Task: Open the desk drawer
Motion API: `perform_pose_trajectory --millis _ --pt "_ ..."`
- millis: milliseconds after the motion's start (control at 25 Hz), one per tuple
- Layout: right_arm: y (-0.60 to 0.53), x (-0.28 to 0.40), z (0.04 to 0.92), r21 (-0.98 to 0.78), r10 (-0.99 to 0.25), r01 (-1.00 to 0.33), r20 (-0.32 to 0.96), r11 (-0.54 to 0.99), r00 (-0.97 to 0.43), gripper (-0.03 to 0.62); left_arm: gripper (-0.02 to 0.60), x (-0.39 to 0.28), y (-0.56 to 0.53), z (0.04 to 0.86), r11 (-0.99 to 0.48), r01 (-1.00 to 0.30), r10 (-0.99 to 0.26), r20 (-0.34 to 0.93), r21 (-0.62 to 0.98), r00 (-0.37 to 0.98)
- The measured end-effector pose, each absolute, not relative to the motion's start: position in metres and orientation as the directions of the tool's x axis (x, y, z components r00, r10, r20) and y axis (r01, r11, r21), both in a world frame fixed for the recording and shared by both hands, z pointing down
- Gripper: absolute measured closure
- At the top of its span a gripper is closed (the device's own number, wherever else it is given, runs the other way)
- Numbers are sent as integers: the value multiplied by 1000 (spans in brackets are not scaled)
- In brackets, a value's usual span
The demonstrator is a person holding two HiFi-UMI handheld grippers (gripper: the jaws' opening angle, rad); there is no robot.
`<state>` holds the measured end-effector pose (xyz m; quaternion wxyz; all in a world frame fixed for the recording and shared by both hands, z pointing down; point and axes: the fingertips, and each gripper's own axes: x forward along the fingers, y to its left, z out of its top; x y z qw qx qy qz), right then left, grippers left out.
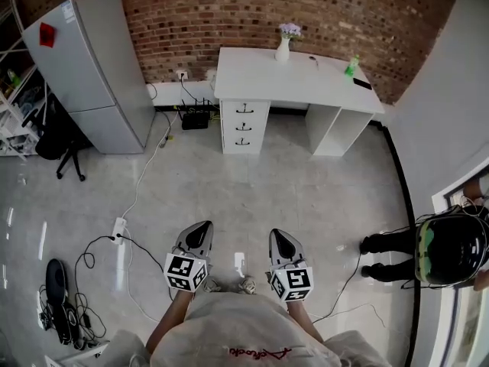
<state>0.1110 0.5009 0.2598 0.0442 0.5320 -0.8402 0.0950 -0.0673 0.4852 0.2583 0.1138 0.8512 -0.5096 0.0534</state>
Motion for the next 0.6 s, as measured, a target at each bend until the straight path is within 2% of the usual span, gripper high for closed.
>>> perform_pose_trajectory --millis 600 --pt "500 189 275 -127 -889 -908 186 399 -417 577 569 13 471 265 -496 -861 -830 233 112 507"
